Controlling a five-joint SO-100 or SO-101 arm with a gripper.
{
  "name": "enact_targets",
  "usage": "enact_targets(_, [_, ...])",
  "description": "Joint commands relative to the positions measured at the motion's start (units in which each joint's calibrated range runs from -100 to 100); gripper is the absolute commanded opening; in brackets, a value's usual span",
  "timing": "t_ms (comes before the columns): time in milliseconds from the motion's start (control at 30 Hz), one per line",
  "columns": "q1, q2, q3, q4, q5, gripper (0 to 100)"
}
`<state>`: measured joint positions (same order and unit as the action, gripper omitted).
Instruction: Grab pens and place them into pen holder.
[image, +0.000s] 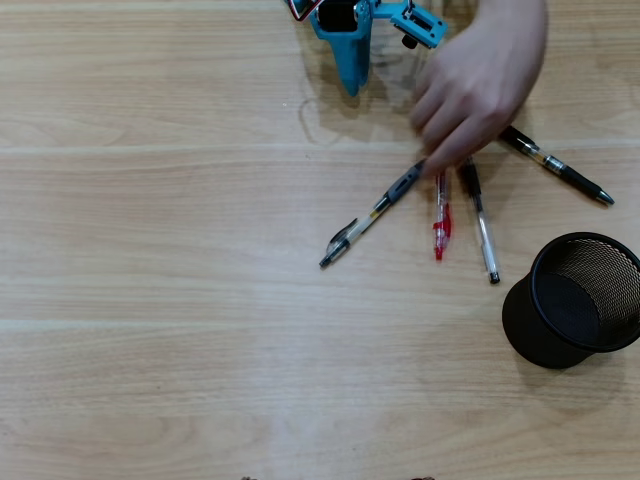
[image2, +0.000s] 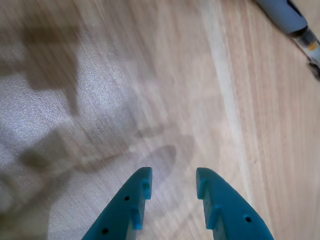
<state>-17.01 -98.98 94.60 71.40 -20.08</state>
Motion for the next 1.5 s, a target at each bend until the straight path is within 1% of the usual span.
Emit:
enact_targets(0, [0.2, -0.3, 0.0, 1.6, 0.3, 11])
enact_targets(1467, [0.6, -0.3, 0.5, 0.8, 0.3, 11])
